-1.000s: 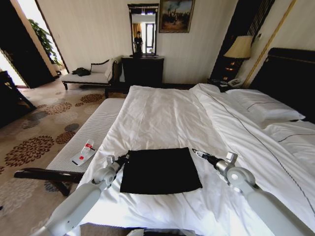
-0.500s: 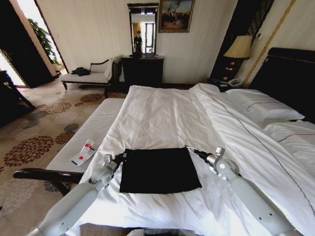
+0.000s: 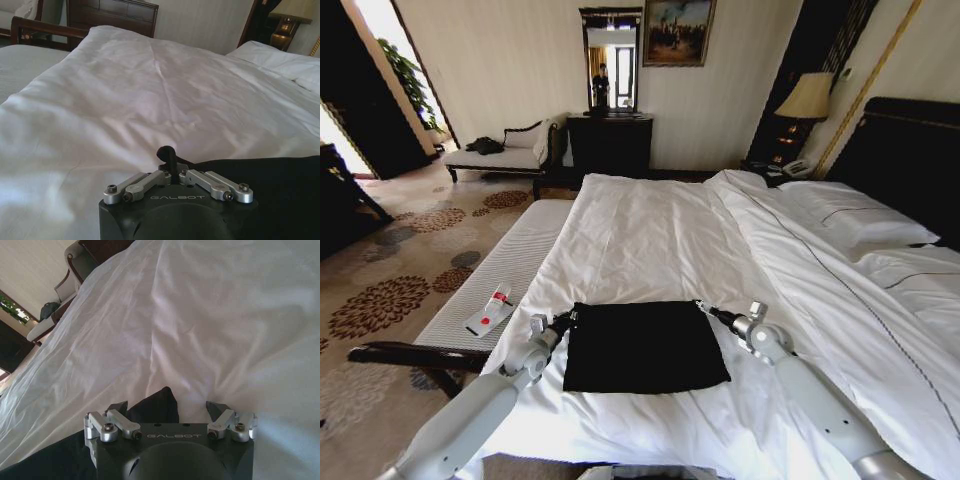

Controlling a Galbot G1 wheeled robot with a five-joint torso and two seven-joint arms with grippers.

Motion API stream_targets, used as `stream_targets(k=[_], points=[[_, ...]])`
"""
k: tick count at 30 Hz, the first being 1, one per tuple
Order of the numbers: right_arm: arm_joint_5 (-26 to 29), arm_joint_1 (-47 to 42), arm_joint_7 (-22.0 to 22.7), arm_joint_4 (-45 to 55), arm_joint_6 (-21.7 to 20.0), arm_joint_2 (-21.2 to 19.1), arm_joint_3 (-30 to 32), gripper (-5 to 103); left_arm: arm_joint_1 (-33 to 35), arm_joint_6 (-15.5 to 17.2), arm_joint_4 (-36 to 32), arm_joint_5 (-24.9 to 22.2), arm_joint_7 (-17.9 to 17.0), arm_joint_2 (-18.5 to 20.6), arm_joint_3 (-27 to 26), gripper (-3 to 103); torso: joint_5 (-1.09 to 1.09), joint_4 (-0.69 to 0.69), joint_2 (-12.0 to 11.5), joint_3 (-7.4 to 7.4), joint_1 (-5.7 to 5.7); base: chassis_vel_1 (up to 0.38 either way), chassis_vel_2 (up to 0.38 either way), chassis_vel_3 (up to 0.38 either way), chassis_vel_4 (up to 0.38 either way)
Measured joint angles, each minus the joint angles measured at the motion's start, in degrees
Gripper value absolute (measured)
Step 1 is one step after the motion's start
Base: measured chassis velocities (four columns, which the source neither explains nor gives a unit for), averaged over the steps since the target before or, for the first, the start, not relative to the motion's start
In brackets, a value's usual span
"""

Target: Fold the clothes on the bed.

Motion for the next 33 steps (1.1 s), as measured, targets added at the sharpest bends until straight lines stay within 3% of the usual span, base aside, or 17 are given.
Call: stream_targets(k=[1, 4, 7, 9, 12, 13, 14, 17, 19, 23, 33], points=[[0.04, 0.02, 0.01, 0.04, -0.02, 0.01, -0.03, 89, 0.03, 0.00, -0.02, 0.03, -0.01, -0.02, 0.00, 2, 0.00, 0.00, 0.00, 0.00, 0.00, 0.000, 0.000, 0.000, 0.000], [0.13, 0.08, 0.01, 0.20, -0.21, 0.14, -0.35, 73, 0.44, -0.04, -0.32, 0.22, -0.02, -0.09, -0.07, 2, 0.00, 0.00, 0.00, 0.00, 0.00, 0.000, 0.000, 0.000, 0.000], [0.12, 0.09, 0.01, 0.22, -0.27, 0.23, -0.45, 68, 0.58, -0.06, -0.45, 0.30, -0.03, -0.09, -0.17, 2, 0.00, 0.00, 0.00, 0.00, 0.00, 0.000, 0.000, 0.000, 0.000], [0.07, 0.00, 0.01, 0.39, -0.39, 0.29, -0.50, 57, 0.77, -0.09, -0.72, 0.35, -0.04, 0.00, -0.29, 2, 0.00, 0.00, 0.00, 0.00, 0.00, 0.000, 0.000, 0.000, 0.000], [0.06, -0.09, 0.01, 0.49, -0.42, 0.29, -0.50, 51, 0.81, -0.11, -0.79, 0.37, -0.04, 0.05, -0.32, 2, 0.00, 0.00, 0.00, 0.00, 0.00, 0.000, 0.000, 0.000, 0.000], [0.06, -0.28, -0.27, 0.74, -0.51, 0.23, -0.48, 41, 0.82, -0.13, -0.85, 0.41, -0.04, 0.08, -0.36, 2, 0.00, 0.00, 0.00, 0.00, 0.00, 0.000, 0.000, 0.000, 0.000], [0.06, -0.28, -0.27, 0.74, -0.51, 0.23, -0.48, 41, 0.82, -0.13, -0.85, 0.41, -0.04, 0.08, -0.36, 2, 0.00, 0.00, 0.00, 0.00, 0.00, 0.000, 0.000, 0.000, 0.000], [0.07, -0.41, -0.52, 0.98, -0.54, 0.11, -0.38, 24, 0.82, -0.13, -0.86, 0.60, -0.04, 0.03, -0.36, 2, 0.00, 0.00, 0.00, 0.00, 0.00, 0.000, 0.000, 0.000, 0.000], [0.09, -0.45, -0.55, 1.06, -0.54, 0.09, -0.32, 24, 0.82, -0.14, -0.87, 0.65, -0.06, 0.01, -0.36, 2, 0.00, 0.00, 0.00, 0.00, 0.00, 0.000, 0.000, 0.000, 0.000], [0.23, -0.96, -0.77, 1.91, -0.43, -0.05, 0.19, 4, 0.94, -0.21, -1.18, 0.74, -0.17, 0.01, -0.42, 2, 0.00, 0.00, 0.00, 0.00, 0.00, 0.000, 0.000, 0.000, 0.000], [1.16, -2.98, -0.89, 6.47, 0.85, -0.82, 2.28, 1, 1.29, -0.35, -4.13, 0.40, -0.69, 0.65, -0.95, 2, 0.00, 0.00, 0.00, 0.00, 0.00, 0.000, 0.000, 0.000, 0.000]])
